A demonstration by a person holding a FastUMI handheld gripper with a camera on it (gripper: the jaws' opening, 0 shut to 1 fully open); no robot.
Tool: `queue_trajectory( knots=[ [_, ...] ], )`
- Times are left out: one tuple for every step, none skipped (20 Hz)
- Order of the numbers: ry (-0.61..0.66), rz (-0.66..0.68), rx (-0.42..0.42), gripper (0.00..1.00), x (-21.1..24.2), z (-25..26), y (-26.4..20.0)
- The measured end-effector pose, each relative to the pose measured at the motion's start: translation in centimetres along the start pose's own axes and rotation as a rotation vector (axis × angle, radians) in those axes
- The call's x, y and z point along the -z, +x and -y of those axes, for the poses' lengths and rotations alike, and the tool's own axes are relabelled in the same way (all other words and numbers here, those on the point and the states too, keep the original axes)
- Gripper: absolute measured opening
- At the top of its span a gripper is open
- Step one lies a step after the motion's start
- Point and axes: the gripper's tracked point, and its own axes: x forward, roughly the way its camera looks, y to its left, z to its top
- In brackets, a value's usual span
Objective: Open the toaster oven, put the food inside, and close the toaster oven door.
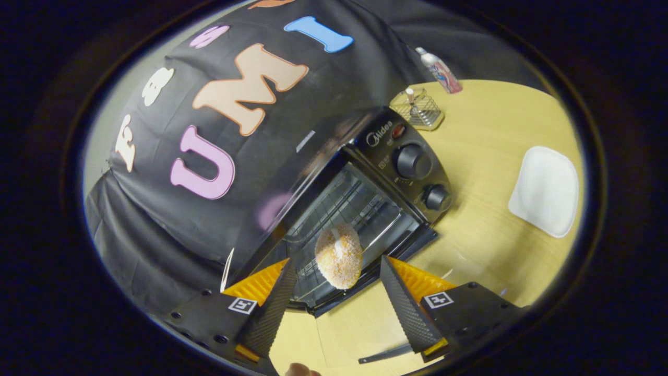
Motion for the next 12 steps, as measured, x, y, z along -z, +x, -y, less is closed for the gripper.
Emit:
queue_trajectory(
  knots=[
    [-0.033, 0.002, -0.004, 1.00, 0.0, -0.1, -0.9],
    [-0.066, 0.004, -0.008, 1.00, -0.1, -0.2, -1.7],
    [-0.100, 0.001, -0.010, 1.00, 0.2, -0.2, -2.6],
    [-0.132, -0.003, -0.007, 1.00, 0.4, 0.0, -3.4],
    [-0.161, -0.011, -0.007, 1.00, 0.8, 0.0, -4.3],
    [-0.190, -0.020, -0.010, 1.00, 1.4, -0.1, -5.0],
    [-0.219, -0.030, -0.013, 1.00, 2.0, 0.0, -5.7],
    [-0.248, -0.040, -0.014, 1.00, 2.6, 0.0, -6.3],
    [-0.274, -0.054, -0.011, 1.00, 3.4, 0.1, -7.0],
    [-0.299, -0.069, -0.009, 1.00, 4.4, 0.3, -7.7],
    [-0.325, -0.086, -0.005, 1.00, 5.3, 0.7, -8.4],
    [-0.354, -0.103, 0.001, 1.00, 6.2, 1.0, -8.9]
  ],
)
